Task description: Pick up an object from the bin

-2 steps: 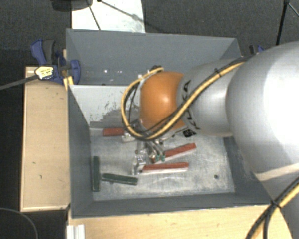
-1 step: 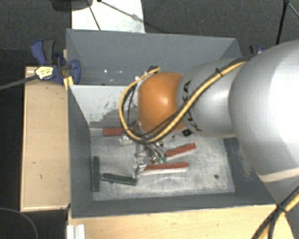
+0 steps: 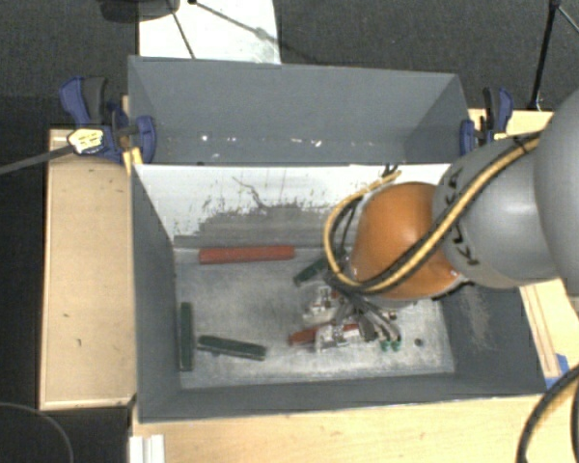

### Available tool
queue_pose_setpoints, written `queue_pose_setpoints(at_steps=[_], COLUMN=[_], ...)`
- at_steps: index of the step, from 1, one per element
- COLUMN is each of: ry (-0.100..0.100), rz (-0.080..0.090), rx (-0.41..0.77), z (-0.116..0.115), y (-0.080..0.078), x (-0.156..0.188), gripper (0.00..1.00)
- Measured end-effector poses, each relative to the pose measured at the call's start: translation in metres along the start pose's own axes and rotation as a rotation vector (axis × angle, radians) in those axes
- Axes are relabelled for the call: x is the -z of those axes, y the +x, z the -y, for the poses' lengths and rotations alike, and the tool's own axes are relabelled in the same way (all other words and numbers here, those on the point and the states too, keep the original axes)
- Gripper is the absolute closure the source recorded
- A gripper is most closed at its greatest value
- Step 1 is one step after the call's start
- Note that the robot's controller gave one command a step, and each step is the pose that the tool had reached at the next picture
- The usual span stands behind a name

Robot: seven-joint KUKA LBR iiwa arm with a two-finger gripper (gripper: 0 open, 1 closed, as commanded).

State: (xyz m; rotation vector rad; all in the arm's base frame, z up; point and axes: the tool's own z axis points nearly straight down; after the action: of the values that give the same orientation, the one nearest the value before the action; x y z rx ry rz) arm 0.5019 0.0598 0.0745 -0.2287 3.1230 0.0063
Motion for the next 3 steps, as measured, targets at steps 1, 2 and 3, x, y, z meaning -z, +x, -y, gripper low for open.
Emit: queue_pose_setpoints(at_steps=[1, 2, 3], ry=[0.0, 0.003, 0.003], rz=[0.0, -0.008, -0.008], rx=[-0.001, -0.031, -0.031], z=[0.0, 0.02, 0.021], y=[0.0, -0.021, -0.021], x=[0.0, 0.124, 0.124], gripper=[1.0, 1.0, 1.0])
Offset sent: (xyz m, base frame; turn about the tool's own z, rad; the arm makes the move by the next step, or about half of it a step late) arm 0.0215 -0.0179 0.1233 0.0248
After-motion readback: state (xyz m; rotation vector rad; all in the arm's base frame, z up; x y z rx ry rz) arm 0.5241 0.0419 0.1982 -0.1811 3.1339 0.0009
